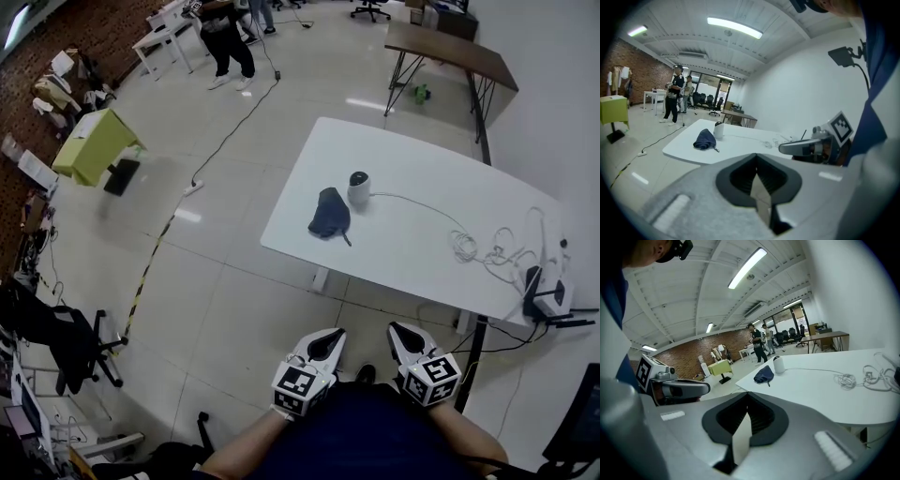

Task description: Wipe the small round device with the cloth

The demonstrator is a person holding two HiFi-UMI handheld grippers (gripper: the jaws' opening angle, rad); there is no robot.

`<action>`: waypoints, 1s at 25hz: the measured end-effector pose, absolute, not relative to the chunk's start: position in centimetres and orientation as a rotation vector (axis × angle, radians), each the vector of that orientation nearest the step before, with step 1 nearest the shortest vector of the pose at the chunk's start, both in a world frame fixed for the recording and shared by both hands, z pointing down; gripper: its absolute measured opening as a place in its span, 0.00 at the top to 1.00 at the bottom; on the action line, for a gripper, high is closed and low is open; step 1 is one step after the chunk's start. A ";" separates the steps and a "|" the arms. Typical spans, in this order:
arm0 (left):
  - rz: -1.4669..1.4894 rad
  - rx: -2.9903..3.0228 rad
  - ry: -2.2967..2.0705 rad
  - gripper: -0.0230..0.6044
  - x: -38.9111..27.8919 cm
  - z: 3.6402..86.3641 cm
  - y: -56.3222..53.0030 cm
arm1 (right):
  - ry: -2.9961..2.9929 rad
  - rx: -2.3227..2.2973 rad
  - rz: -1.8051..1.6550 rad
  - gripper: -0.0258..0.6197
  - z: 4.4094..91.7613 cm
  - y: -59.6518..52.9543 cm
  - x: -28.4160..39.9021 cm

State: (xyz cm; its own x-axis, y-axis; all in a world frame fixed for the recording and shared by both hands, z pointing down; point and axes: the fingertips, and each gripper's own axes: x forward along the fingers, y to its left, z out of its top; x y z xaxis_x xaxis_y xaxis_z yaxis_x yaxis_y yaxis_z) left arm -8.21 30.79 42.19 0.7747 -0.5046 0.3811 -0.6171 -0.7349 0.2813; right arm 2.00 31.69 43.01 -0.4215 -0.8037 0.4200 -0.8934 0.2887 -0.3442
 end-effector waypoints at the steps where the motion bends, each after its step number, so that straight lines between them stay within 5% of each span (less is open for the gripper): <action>1: 0.396 2.578 -0.844 0.96 -8.5 42.2 30.0 | -2.378 1.602 0.797 0.94 42.9 31.0 1.7; 25: 0.399 2.507 -0.868 0.96 -9.0 42.6 19.3 | -2.346 1.565 0.799 0.94 43.5 20.5 0.7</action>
